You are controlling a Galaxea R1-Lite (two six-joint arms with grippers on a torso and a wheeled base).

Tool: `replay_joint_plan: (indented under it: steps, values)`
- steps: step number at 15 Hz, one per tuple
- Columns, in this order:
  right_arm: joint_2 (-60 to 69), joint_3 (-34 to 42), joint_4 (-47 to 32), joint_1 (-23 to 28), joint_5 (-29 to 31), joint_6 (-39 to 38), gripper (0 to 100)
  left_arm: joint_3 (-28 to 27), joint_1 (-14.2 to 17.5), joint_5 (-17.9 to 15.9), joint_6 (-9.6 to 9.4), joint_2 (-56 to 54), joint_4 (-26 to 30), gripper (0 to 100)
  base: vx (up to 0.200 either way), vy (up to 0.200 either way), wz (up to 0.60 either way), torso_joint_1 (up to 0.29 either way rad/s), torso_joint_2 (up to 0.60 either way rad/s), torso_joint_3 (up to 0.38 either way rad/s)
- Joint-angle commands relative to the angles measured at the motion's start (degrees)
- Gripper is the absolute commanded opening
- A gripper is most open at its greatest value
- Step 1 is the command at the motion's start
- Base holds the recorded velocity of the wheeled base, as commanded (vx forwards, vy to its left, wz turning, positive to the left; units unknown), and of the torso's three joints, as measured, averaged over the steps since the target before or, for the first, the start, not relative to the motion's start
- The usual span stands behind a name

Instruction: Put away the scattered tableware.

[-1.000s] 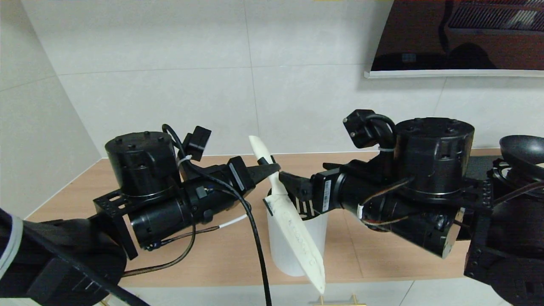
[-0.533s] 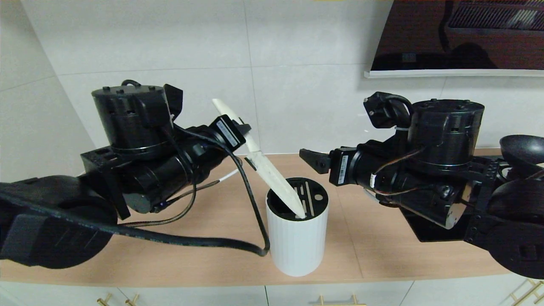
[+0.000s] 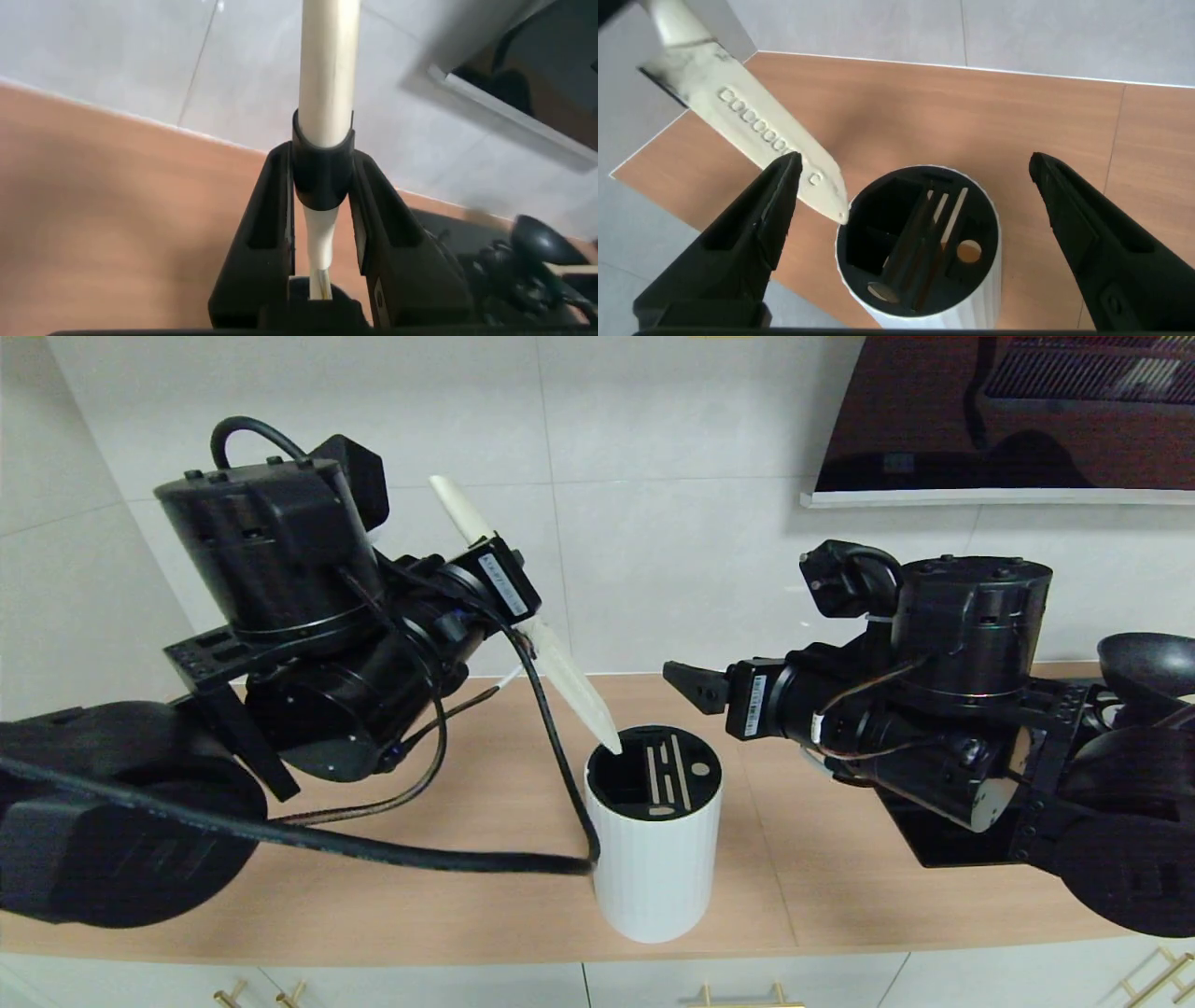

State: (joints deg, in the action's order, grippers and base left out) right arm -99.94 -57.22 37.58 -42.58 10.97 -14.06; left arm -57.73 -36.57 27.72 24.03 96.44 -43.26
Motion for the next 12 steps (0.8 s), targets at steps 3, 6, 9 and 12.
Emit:
replay_joint_plan:
  steps: [3,6,9,12]
  values:
    - [-0.17,0.01,0.03,0.31,0.01,-0.01,100,5.44,-2.01,1.55,-8.47,3.49,-10.96,0,0.0,0.0,0.0,0.0,0.0,0.0]
    - [-0.61,-0.08,0.03,0.39,0.01,-0.01,100,6.05,-3.07,4.45,-12.69,7.36,-18.61,0,0.0,0.0,0.0,0.0,0.0,0.0]
    - [-0.61,-0.17,0.03,0.39,0.01,-0.01,100,6.32,-3.68,4.62,-13.22,7.97,-20.1,0,0.0,0.0,0.0,0.0,0.0,0.0]
    - [-0.61,-0.26,0.03,0.48,0.01,-0.01,100,7.11,-4.74,4.53,-13.13,7.97,-20.19,0,0.0,0.0,0.0,0.0,0.0,0.0]
